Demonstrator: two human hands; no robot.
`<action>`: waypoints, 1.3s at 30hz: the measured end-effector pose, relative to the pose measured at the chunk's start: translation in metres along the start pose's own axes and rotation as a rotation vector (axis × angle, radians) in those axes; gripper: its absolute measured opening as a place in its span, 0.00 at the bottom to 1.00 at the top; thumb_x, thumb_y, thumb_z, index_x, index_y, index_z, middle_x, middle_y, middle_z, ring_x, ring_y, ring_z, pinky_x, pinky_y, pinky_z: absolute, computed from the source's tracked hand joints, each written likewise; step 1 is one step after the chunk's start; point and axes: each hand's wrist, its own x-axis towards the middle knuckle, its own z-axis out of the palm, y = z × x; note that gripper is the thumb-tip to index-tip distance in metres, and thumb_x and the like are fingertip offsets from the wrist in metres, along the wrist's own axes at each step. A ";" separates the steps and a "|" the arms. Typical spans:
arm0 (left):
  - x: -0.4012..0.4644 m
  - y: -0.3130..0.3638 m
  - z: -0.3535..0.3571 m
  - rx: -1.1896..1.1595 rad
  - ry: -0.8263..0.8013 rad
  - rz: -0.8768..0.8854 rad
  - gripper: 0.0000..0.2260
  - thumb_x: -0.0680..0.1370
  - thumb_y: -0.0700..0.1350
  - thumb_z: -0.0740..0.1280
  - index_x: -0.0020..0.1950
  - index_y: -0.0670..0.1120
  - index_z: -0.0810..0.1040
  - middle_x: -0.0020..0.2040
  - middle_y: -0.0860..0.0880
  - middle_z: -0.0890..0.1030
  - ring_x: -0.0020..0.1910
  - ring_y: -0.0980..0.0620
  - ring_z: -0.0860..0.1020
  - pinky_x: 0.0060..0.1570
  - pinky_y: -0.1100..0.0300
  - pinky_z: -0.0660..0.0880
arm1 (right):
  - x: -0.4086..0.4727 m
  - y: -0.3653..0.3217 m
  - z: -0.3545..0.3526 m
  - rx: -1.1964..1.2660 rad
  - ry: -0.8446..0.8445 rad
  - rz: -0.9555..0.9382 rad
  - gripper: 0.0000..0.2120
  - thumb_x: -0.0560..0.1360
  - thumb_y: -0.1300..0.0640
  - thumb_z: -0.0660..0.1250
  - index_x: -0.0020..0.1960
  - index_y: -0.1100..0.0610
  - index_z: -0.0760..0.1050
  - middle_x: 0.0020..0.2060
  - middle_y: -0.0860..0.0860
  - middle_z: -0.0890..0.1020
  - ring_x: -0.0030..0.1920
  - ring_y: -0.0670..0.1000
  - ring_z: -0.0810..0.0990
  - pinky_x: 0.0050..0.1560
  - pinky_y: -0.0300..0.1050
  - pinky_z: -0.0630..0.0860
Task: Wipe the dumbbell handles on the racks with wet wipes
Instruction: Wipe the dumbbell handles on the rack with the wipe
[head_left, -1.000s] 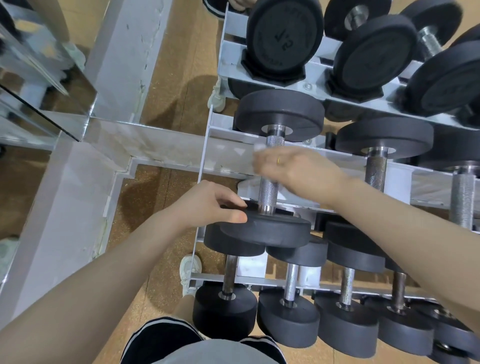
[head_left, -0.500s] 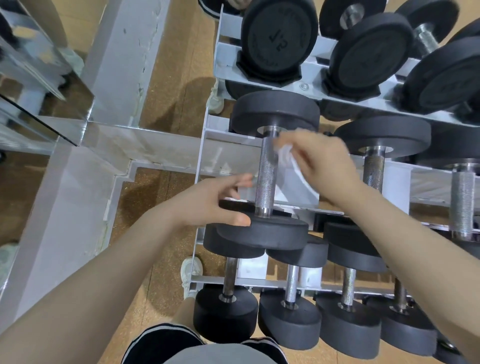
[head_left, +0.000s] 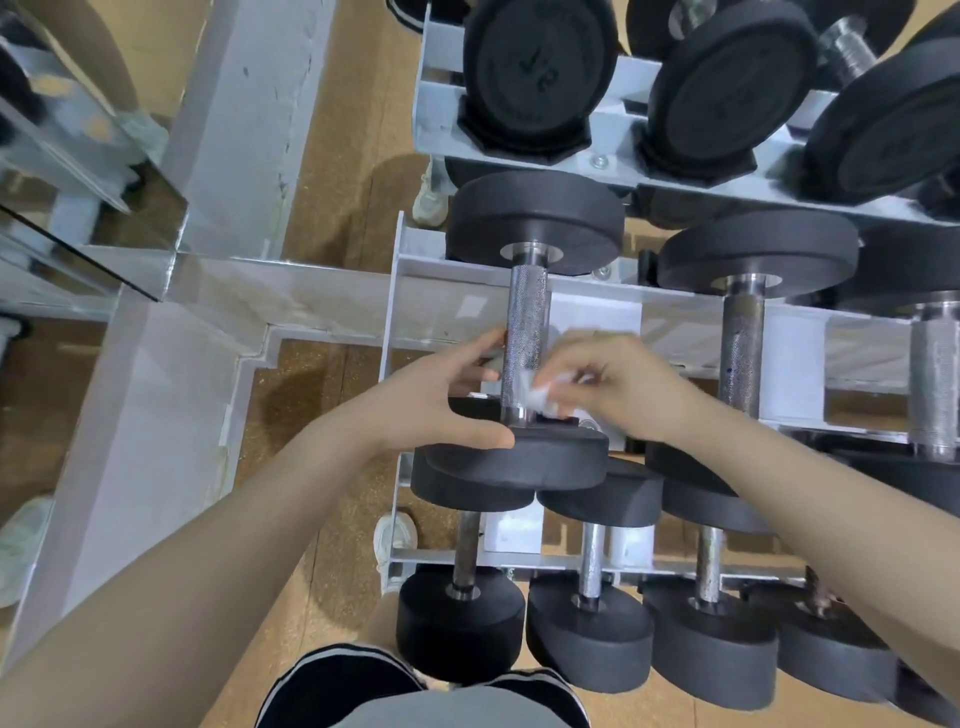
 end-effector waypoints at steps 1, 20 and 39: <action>0.000 0.000 0.000 0.012 -0.006 -0.005 0.47 0.60 0.60 0.72 0.71 0.63 0.49 0.66 0.66 0.62 0.66 0.62 0.67 0.67 0.62 0.64 | 0.006 -0.001 -0.005 0.076 0.179 0.051 0.14 0.71 0.68 0.69 0.39 0.49 0.78 0.38 0.47 0.77 0.32 0.39 0.78 0.39 0.29 0.72; -0.004 0.008 0.005 0.055 0.011 -0.084 0.42 0.63 0.57 0.68 0.72 0.64 0.50 0.66 0.62 0.64 0.65 0.59 0.68 0.65 0.59 0.66 | 0.035 0.010 -0.002 0.443 0.592 0.313 0.09 0.73 0.69 0.63 0.40 0.58 0.76 0.32 0.49 0.76 0.30 0.43 0.75 0.41 0.39 0.76; -0.005 0.006 0.006 0.005 0.005 -0.138 0.39 0.72 0.43 0.71 0.74 0.61 0.50 0.50 0.59 0.79 0.56 0.63 0.75 0.57 0.69 0.67 | 0.045 0.013 0.004 0.853 0.444 0.599 0.14 0.75 0.73 0.55 0.39 0.56 0.69 0.36 0.56 0.72 0.32 0.50 0.71 0.35 0.41 0.74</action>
